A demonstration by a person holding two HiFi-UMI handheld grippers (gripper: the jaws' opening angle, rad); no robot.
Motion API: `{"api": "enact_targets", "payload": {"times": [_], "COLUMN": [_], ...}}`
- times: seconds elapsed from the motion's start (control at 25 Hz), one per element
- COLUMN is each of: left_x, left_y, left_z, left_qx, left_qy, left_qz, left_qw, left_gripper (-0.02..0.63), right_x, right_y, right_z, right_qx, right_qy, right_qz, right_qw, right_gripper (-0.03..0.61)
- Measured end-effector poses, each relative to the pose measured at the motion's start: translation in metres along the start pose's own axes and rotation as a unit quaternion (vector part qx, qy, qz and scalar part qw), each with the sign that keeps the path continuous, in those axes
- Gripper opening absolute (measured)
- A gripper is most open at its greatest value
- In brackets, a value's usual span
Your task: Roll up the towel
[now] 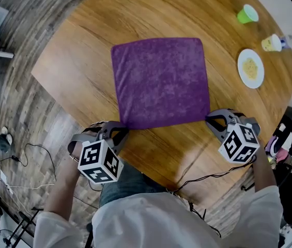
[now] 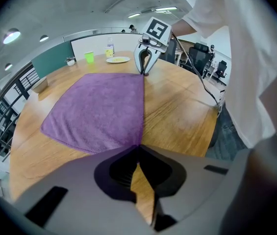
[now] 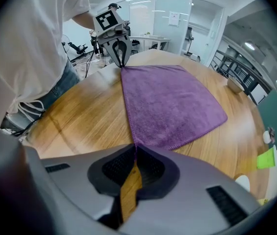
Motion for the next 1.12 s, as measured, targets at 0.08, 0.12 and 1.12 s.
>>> {"api": "enact_targets", "payload": {"times": [0.08, 0.12, 1.12], "left_x": [0.006, 0.008, -0.044], "left_y": [-0.002, -0.002, 0.013], "left_z": [0.001, 0.001, 0.004], "left_qx": [0.001, 0.001, 0.017], "left_qy": [-0.005, -0.006, 0.040], "left_qz": [0.004, 0.005, 0.088], "left_qw": [1.0000, 1.0000, 0.9952], "left_gripper": [0.020, 0.020, 0.021], "right_x": [-0.006, -0.009, 0.047], "right_y": [0.000, 0.000, -0.002], "right_z": [0.002, 0.003, 0.007], "right_qx": [-0.001, -0.001, 0.002], "right_qy": [0.008, 0.013, -0.039], "right_qz": [-0.005, -0.008, -0.054], "right_qw": [1.000, 1.000, 0.998], "right_gripper": [0.017, 0.017, 0.018]}}
Point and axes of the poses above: the fingertips, and each gripper's own axes: z backward along the fingers, x to its right, y out of its top, the point moved 5 cm from there along z, backward along the fingers, and after that the axes turned 11 degrees about z, right-handed, at the moved point
